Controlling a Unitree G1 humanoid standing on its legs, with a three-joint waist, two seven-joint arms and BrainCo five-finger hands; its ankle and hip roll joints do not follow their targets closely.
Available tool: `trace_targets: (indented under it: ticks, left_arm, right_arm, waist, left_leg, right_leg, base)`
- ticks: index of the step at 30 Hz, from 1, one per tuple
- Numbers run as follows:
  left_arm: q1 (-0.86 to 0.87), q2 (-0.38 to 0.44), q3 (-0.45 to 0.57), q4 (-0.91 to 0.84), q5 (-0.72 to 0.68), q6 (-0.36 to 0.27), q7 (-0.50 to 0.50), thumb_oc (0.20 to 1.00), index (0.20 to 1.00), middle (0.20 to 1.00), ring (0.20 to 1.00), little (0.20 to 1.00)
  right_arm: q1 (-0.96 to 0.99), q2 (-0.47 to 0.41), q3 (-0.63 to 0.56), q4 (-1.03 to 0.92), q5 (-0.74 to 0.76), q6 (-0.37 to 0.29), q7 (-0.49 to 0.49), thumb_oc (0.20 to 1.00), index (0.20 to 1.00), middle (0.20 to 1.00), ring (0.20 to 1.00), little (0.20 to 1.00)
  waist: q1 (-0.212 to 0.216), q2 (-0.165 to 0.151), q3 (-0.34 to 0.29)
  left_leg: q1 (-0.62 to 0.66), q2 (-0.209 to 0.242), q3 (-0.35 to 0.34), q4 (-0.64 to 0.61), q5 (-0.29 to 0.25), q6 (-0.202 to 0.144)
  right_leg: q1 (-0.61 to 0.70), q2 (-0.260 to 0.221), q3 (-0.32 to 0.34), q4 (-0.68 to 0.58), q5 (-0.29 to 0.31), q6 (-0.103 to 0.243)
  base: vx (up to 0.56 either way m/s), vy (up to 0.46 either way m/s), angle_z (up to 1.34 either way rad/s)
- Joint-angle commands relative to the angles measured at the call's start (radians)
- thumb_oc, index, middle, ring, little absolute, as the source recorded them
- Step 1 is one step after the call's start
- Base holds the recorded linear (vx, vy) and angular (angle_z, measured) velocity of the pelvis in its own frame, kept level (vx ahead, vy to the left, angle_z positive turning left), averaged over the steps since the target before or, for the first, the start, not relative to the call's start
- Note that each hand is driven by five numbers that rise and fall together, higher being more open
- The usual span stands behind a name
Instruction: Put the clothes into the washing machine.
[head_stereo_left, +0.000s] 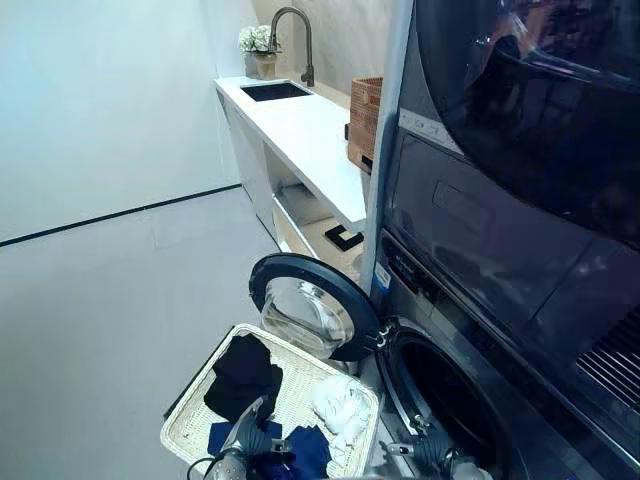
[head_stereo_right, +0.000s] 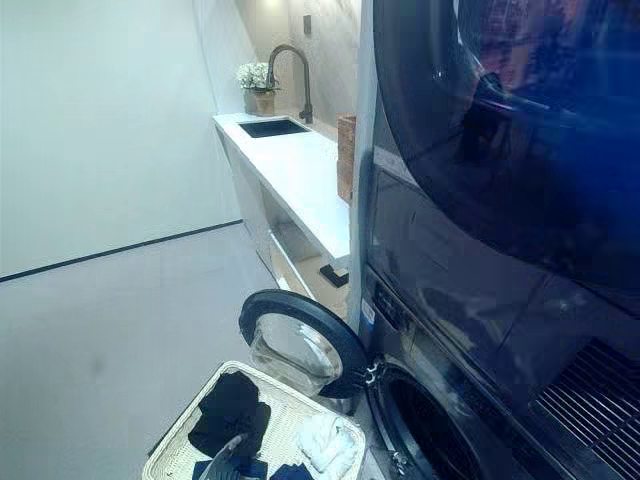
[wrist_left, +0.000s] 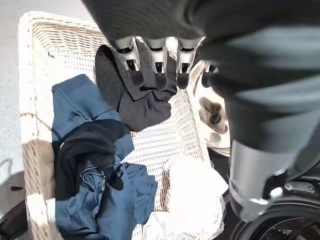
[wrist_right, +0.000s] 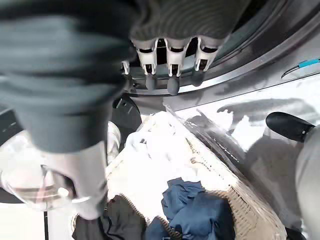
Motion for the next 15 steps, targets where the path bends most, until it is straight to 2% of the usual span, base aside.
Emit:
trace_targets:
  ticks: [1,5,9,15]
  left_arm:
    - [-0.098,-0.009,-0.028,0.011,0.006,-0.065,0.040,1.000,1.000,1.000,1.000,1.000]
    - [-0.095,-0.009,-0.015,0.005,-0.003,-0.078,0.066,1.000,1.000,1.000,1.000,1.000]
    - [-0.100,-0.011,-0.017,0.016,0.034,-0.064,0.117,1.000,1.000,1.000,1.000,1.000]
    - [-0.102,-0.015,-0.018,0.024,0.039,-0.050,0.130,1.000,1.000,1.000,1.000,1.000]
  right_arm:
    - [-0.091,0.004,0.004,0.018,0.006,-0.009,-0.009,1.000,1.000,1.000,1.000,1.000]
    - [-0.088,0.000,-0.004,0.021,0.010,-0.009,-0.009,1.000,1.000,1.000,1.000,1.000]
    - [-0.088,0.002,-0.006,0.025,0.037,-0.022,-0.012,1.000,1.000,1.000,1.000,1.000]
    - [-0.092,0.004,-0.010,0.026,0.051,-0.032,-0.014,1.000,1.000,1.000,1.000,1.000]
  waist:
    - [0.011,-0.024,0.063]
    - [0.014,-0.023,0.061]
    - [0.013,-0.024,0.064]
    - [0.013,-0.022,0.066]
  left_leg:
    - [0.000,-0.057,-0.044,0.002,-0.028,0.037]
    - [0.002,-0.058,-0.047,0.002,-0.029,0.037]
    - [-0.002,-0.058,-0.049,0.002,-0.027,0.036]
    - [-0.005,-0.059,-0.049,0.002,-0.026,0.036]
  right_leg:
    - [0.059,-0.010,0.013,0.037,-0.068,0.025]
    - [0.063,-0.013,0.009,0.035,-0.067,0.025]
    - [0.061,-0.013,0.006,0.035,-0.066,0.024]
    - [0.060,-0.014,0.005,0.032,-0.065,0.023]
  base:
    - [0.30,-0.187,1.04]
    - [0.02,0.007,0.05]
    - [0.00,0.000,0.00]
    - [0.00,0.000,0.00]
